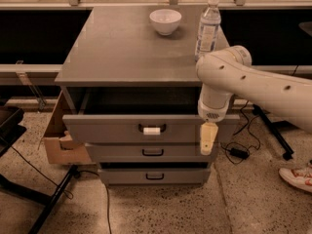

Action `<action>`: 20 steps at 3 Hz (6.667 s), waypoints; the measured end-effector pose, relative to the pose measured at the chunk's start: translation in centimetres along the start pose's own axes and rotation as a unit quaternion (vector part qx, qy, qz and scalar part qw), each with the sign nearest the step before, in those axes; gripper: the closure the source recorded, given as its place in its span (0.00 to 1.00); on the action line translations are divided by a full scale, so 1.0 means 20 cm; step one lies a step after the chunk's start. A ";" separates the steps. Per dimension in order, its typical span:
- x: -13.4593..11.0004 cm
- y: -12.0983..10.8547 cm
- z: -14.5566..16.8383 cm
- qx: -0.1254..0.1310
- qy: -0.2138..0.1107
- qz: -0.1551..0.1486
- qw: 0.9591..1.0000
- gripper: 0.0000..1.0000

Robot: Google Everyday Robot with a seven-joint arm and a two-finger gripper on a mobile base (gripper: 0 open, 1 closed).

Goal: Open top drawer

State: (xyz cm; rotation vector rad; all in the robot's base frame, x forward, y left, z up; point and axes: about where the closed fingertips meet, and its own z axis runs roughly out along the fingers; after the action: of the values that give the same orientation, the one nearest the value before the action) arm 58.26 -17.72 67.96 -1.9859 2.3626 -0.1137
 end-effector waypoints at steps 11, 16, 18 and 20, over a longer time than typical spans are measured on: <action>0.19 0.59 0.08 -0.055 0.014 0.030 0.998 0.64; 0.27 0.79 0.02 -0.044 0.023 0.041 0.998 1.00; 0.33 0.90 -0.01 -0.039 0.025 0.041 0.998 1.00; 0.37 1.00 -0.04 -0.040 0.024 0.043 0.998 1.00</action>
Offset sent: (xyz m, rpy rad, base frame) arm -0.2269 -0.0195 -0.0461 -0.0001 0.1345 -0.0960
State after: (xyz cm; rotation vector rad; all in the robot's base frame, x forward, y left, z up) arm 37.33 -21.53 67.01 -1.9327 2.5166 -0.0656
